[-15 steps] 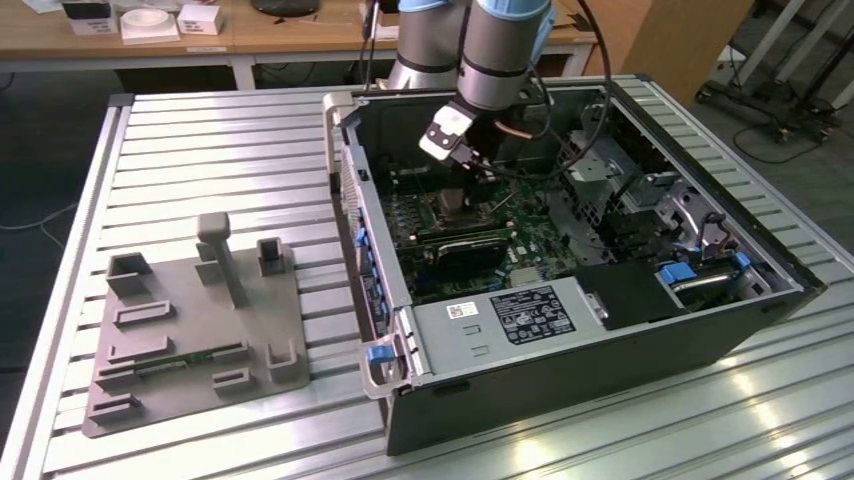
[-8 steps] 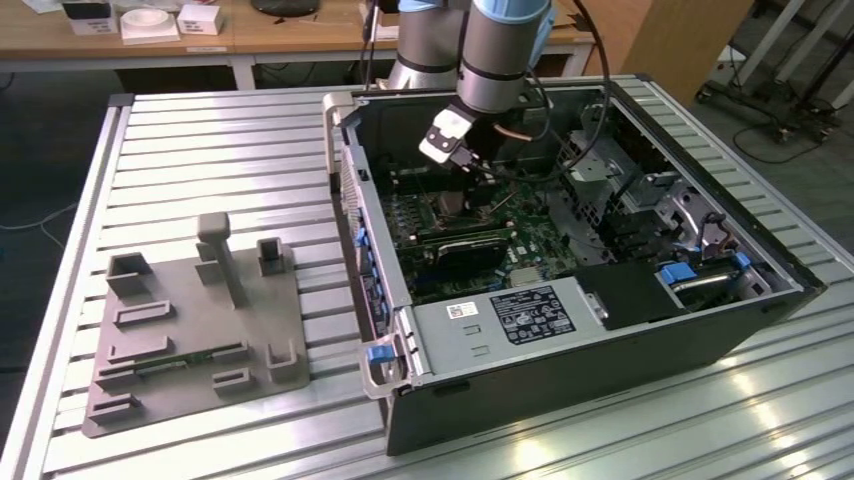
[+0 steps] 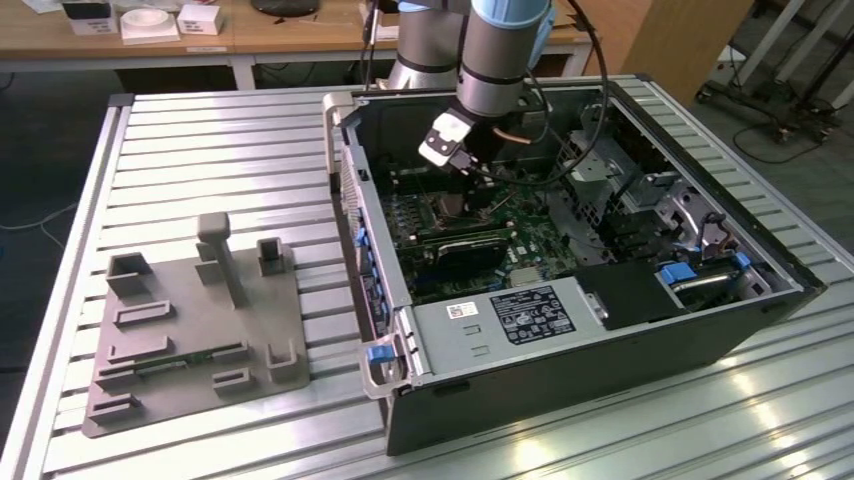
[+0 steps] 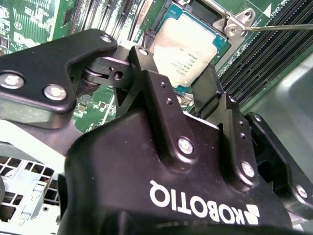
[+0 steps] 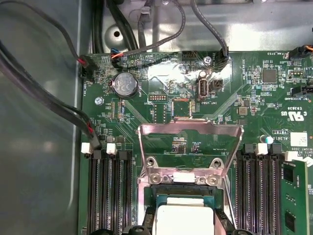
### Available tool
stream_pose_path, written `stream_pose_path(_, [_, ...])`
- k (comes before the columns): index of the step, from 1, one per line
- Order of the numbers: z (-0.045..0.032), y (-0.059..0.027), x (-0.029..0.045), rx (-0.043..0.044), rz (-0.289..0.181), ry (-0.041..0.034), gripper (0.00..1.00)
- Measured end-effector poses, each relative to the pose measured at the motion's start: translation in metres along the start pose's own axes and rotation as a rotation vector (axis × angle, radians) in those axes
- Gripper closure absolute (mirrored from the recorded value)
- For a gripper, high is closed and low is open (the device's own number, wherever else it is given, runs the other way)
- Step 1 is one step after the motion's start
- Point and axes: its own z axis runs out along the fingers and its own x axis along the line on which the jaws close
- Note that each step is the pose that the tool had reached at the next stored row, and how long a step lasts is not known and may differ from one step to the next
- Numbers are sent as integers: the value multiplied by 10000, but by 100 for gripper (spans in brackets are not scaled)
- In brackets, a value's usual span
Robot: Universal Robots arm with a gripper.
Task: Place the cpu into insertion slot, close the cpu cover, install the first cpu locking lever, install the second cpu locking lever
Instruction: 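Place the cpu into insertion slot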
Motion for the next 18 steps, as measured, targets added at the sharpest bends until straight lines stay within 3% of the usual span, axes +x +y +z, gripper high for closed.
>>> stream_pose_path(18, [28, 5, 1, 0, 168, 1, 46])
